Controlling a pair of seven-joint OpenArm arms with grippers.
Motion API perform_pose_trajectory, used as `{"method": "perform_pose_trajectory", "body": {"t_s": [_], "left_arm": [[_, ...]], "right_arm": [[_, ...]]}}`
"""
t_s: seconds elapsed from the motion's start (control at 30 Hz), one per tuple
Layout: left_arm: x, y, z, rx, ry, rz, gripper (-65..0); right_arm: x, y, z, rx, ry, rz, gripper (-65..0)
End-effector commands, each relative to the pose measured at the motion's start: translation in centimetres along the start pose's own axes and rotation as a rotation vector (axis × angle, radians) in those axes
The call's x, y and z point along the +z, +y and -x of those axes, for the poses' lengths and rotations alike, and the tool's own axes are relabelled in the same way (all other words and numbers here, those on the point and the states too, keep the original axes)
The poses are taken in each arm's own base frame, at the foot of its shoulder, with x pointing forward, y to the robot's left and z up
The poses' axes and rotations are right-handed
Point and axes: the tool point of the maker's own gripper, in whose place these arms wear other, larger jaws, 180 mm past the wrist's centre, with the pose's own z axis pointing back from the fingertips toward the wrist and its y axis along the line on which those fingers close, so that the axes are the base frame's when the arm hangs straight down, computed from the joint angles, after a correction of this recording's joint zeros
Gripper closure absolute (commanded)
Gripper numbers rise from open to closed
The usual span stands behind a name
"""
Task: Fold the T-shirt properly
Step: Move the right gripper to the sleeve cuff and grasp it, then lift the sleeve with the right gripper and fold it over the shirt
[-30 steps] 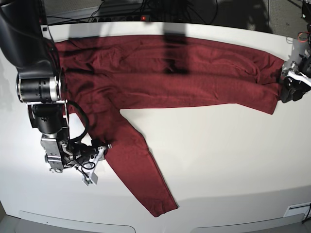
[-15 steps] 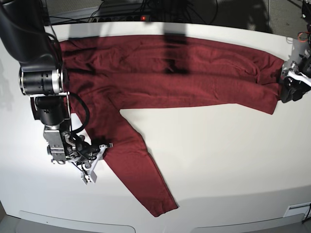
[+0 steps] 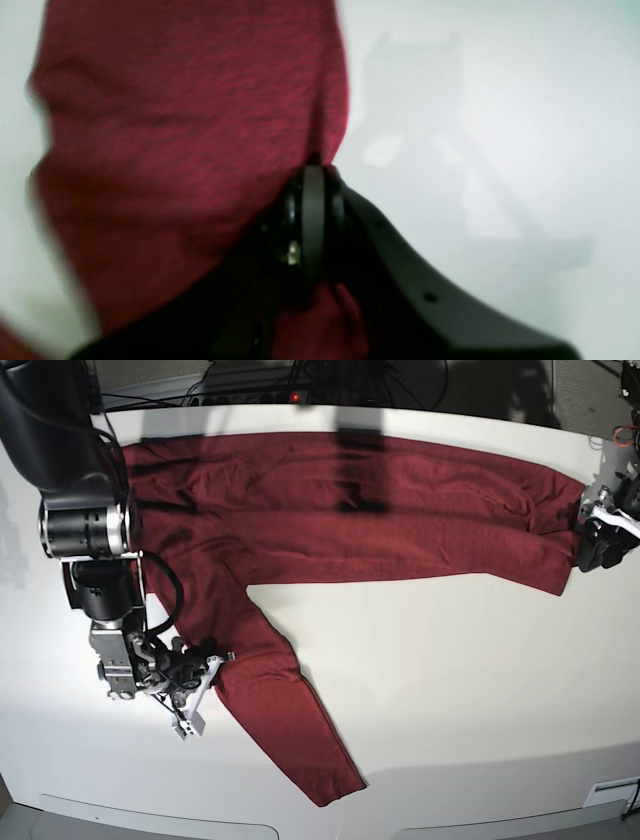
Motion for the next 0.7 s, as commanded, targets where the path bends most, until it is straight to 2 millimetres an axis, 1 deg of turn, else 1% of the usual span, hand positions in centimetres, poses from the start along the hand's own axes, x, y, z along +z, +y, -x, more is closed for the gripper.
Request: {"method": "perform_pose_trajectory", "body": {"t_s": [0.0, 0.07, 0.13, 0.2, 0.37, 0.53, 0.6, 0.67], "left_arm": [[0.2, 0.1, -2.3, -0.020, -0.061, 0.011, -30.3], [0.2, 0.1, -2.3, -0.020, -0.061, 0.011, -30.3], [0.2, 0.1, -2.3, -0.019, -0.061, 0.011, -30.3], [0.2, 0.1, -2.3, -0.020, -0.061, 0.010, -30.3], [0.2, 0.1, -2.3, -0.020, -0.062, 0.010, -30.3], [0.2, 0.1, -2.3, -0.020, -0.063, 0.011, -30.3], [0.2, 0.1, -2.4, -0.020, -0.066, 0.011, -30.3], [0.2, 0.1, -2.5, -0.020, -0.069, 0.011, -30.3]], "right_arm": [[1.4, -0.5, -3.9, 0.013, -0.078, 0.002, 0.0], [1.9, -0.2, -4.8, -0.014, -0.073, -0.017, 0.0], [2.3, 0.3, -5.2, -0.041, -0.056, -0.046, 0.0], [2.6, 1.0, -5.2, -0.066, -0.035, -0.079, 0.0], [2.9, 2.8, -4.4, -0.141, 0.028, -0.175, 0.0], [3.0, 5.3, -3.1, -0.202, 0.082, -0.289, 0.0], [3.1, 6.8, -2.7, -0.200, 0.101, -0.341, 0.0], [3.4, 9.1, -2.7, -0.185, 0.116, -0.416, 0.0]]}}
